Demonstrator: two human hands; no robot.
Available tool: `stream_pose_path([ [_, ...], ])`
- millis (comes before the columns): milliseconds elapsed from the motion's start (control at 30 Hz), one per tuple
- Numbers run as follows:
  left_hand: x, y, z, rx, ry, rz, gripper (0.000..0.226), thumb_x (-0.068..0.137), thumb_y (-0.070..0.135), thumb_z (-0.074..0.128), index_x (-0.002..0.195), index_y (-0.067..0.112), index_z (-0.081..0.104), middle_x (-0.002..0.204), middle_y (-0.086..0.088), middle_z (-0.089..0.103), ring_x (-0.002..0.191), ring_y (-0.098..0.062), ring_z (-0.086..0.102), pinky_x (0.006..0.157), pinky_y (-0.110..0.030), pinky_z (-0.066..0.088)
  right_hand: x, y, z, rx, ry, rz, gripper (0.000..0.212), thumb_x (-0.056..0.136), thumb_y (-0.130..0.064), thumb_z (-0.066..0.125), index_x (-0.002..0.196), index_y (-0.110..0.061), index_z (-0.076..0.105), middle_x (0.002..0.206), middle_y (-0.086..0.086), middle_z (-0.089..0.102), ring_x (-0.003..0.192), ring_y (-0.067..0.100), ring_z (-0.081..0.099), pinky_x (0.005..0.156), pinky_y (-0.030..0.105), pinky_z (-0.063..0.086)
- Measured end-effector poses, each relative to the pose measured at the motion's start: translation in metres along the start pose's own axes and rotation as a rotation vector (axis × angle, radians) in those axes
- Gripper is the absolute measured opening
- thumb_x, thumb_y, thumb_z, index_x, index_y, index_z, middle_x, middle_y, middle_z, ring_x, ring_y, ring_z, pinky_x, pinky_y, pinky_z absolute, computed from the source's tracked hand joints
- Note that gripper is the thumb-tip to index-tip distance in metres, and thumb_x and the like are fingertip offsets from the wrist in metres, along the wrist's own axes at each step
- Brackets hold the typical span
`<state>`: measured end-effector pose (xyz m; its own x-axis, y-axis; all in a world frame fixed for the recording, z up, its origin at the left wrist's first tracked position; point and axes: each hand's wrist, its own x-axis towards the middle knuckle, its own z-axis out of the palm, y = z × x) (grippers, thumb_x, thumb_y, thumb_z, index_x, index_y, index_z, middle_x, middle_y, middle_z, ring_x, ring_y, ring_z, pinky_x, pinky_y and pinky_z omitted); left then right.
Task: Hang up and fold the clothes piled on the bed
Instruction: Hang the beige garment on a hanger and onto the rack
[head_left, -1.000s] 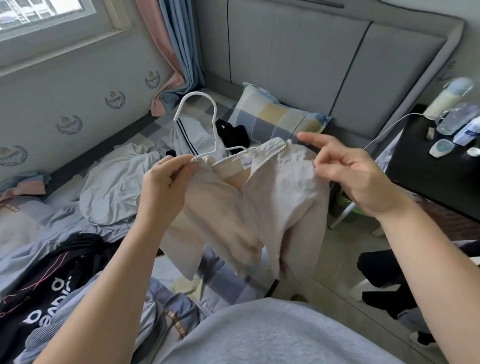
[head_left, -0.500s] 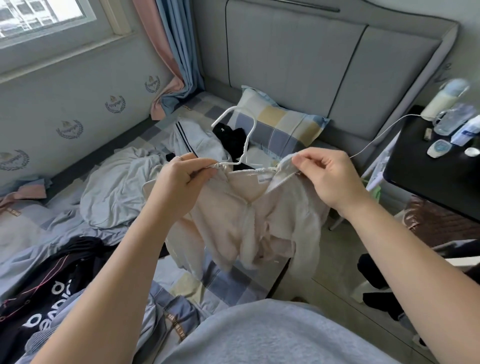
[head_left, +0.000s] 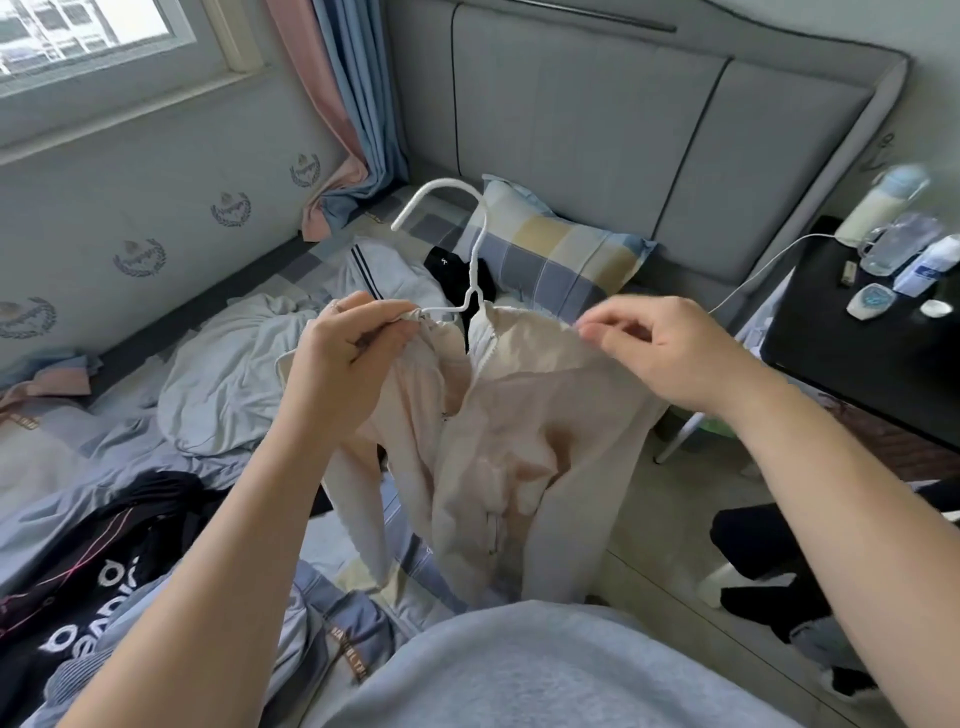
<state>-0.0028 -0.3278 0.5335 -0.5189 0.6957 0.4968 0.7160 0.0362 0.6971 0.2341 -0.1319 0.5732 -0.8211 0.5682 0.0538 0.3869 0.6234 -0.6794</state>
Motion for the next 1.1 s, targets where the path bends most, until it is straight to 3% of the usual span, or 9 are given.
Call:
stream_pose_path([
  [100,0.001,-0.001,-0.003,-0.017,0.007,0.022,0.016,0.095,0.027,0.062,0.107,0.03,0.072,0.08,0.008,0.059,0.079,-0.005,0.052,0.074,-0.013,0.041,-0.003,0.001,0.008,0.141,-0.092,-0.019,0.019,0.098,-0.044,0.06,0.097,-0.035,0.076,0.089,0.0,0.075,0.087,0.027,0.068,0.083,0.05,0.055],
  [267,-0.003,-0.005,-0.006,-0.004,-0.016,-0.008,0.018,0.095,0.026,0.063,0.11,0.034,0.07,0.085,0.006,0.061,0.081,-0.007,0.055,0.075,-0.015,0.043,-0.006,0.003,0.029,0.248,0.094,-0.108,0.022,0.097,-0.034,0.059,0.102,-0.021,0.077,0.09,0.004,0.076,0.089,0.025,0.069,0.081,0.043,0.053],
  [433,-0.006,-0.008,-0.008,0.035,-0.039,-0.055,0.016,0.097,0.015,0.065,0.106,0.02,0.078,0.091,-0.002,0.067,0.084,-0.014,0.06,0.077,-0.021,0.047,-0.007,-0.002,0.03,0.219,0.317,-0.196,0.021,0.102,-0.026,0.056,0.083,-0.027,0.065,0.066,0.007,0.058,0.06,0.015,0.049,0.058,0.028,0.04],
  [533,-0.005,-0.01,-0.011,0.105,0.016,-0.07,0.016,0.096,0.014,0.066,0.107,0.014,0.078,0.091,0.002,0.068,0.082,-0.001,0.058,0.077,-0.012,0.045,-0.014,-0.01,0.017,0.372,0.458,-0.325,0.02,0.104,-0.028,0.055,0.088,-0.025,0.067,0.069,-0.001,0.057,0.064,0.01,0.047,0.06,0.021,0.038],
  [633,-0.001,-0.011,-0.015,0.106,0.125,-0.074,0.014,0.096,0.019,0.066,0.104,0.017,0.078,0.084,0.02,0.061,0.082,0.0,0.055,0.078,-0.023,0.046,-0.027,-0.007,0.003,0.644,0.342,-0.327,0.029,0.1,-0.041,0.058,0.08,-0.021,0.065,0.068,-0.002,0.051,0.065,0.017,0.042,0.062,0.028,0.035],
  [733,0.0,-0.008,-0.016,0.017,0.169,-0.042,0.014,0.096,0.023,0.065,0.102,0.021,0.076,0.077,0.02,0.057,0.077,-0.01,0.052,0.075,-0.028,0.042,-0.029,0.005,-0.003,0.517,0.226,-0.195,0.053,0.1,-0.049,0.054,0.078,-0.002,0.062,0.069,0.019,0.051,0.064,0.032,0.045,0.061,0.039,0.037],
  [867,0.001,-0.001,-0.017,-0.04,0.136,-0.003,0.013,0.094,0.024,0.065,0.102,0.027,0.075,0.079,-0.002,0.056,0.078,-0.023,0.052,0.073,-0.028,0.041,-0.023,0.012,-0.003,0.198,0.413,-0.16,0.014,0.101,-0.026,0.057,0.108,-0.02,0.068,0.104,0.0,0.067,0.099,0.004,0.061,0.087,0.02,0.047],
  [933,0.002,0.0,-0.018,-0.055,0.12,0.013,0.015,0.094,0.022,0.065,0.106,0.028,0.072,0.081,-0.01,0.057,0.08,-0.028,0.053,0.073,-0.031,0.043,-0.019,0.015,-0.004,0.162,0.268,-0.097,0.019,0.101,-0.028,0.059,0.118,-0.027,0.065,0.117,-0.006,0.065,0.111,0.005,0.059,0.092,0.022,0.046],
  [1100,0.006,0.004,-0.02,-0.026,0.104,0.041,0.014,0.094,0.02,0.065,0.102,0.02,0.076,0.082,-0.008,0.059,0.083,-0.019,0.053,0.085,-0.043,0.047,-0.019,0.008,0.005,0.247,-0.004,-0.015,0.038,0.095,-0.053,0.05,0.102,-0.024,0.074,0.095,0.0,0.074,0.095,0.022,0.067,0.084,0.041,0.053],
])
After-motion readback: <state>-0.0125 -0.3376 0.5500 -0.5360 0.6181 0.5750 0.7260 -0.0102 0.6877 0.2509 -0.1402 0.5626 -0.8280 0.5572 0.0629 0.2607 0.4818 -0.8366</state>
